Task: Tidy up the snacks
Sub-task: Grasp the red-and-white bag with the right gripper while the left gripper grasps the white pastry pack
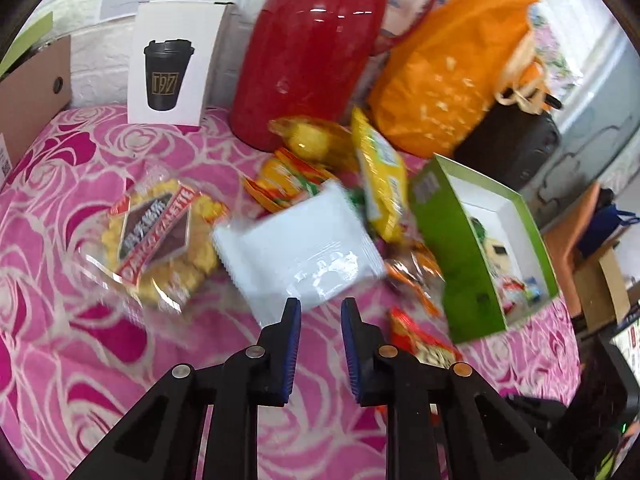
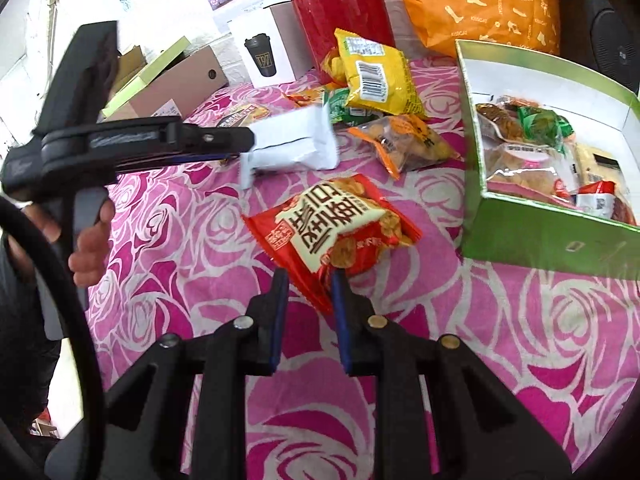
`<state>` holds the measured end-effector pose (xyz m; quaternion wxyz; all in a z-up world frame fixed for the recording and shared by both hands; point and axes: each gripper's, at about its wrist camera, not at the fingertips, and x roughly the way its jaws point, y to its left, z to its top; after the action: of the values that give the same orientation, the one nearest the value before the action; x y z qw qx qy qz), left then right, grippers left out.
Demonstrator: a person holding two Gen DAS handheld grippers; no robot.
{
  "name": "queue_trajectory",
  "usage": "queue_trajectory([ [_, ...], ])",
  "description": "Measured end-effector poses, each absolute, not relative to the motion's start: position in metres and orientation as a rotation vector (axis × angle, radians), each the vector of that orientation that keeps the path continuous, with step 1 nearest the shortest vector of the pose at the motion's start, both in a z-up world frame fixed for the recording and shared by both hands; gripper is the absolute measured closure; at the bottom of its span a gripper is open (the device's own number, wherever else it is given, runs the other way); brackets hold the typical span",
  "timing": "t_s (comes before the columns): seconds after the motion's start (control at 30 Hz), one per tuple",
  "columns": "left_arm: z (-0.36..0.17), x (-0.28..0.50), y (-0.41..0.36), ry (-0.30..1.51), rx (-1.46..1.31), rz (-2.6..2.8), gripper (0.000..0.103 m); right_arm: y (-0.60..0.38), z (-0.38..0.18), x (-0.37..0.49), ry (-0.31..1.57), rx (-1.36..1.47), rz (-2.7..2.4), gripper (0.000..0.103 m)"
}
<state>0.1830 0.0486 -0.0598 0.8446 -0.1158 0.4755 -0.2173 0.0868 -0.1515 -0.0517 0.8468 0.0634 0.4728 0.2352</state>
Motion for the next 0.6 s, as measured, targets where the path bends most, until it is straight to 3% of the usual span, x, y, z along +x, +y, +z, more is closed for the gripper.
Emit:
queue_trajectory([
  [0.03,-0.058,0.178,0.048,0.997,-0.227,-0.449,0.066,-0.150,-0.051,0.087,0.995,0.129,0.495,0.075],
  [0.07,-0.054,0.173,0.047,0.984,-0.205,-0.431,0.049,-0.149,-0.051,0.087,0.994,0.123,0.489,0.070],
  [0.1,-0.049,0.169,0.049,0.952,-0.186,-0.409,0.040,-0.149,-0.050,0.085,0.990,0.116,0.481,0.057],
  [0.13,-0.043,0.169,0.050,0.918,-0.172,-0.394,0.038,-0.148,-0.048,0.084,0.984,0.107,0.473,0.049],
  [0.2,-0.034,0.173,0.052,0.858,-0.152,-0.371,0.027,-0.146,-0.047,0.083,0.975,0.099,0.470,0.048],
  [0.27,-0.029,0.188,0.051,0.837,-0.150,-0.394,0.021,-0.147,-0.045,0.083,0.975,0.101,0.472,0.048],
  [0.6,-0.078,0.208,0.036,1.045,-0.095,-0.533,0.022,-0.152,-0.053,0.092,0.983,0.135,0.426,0.046],
])
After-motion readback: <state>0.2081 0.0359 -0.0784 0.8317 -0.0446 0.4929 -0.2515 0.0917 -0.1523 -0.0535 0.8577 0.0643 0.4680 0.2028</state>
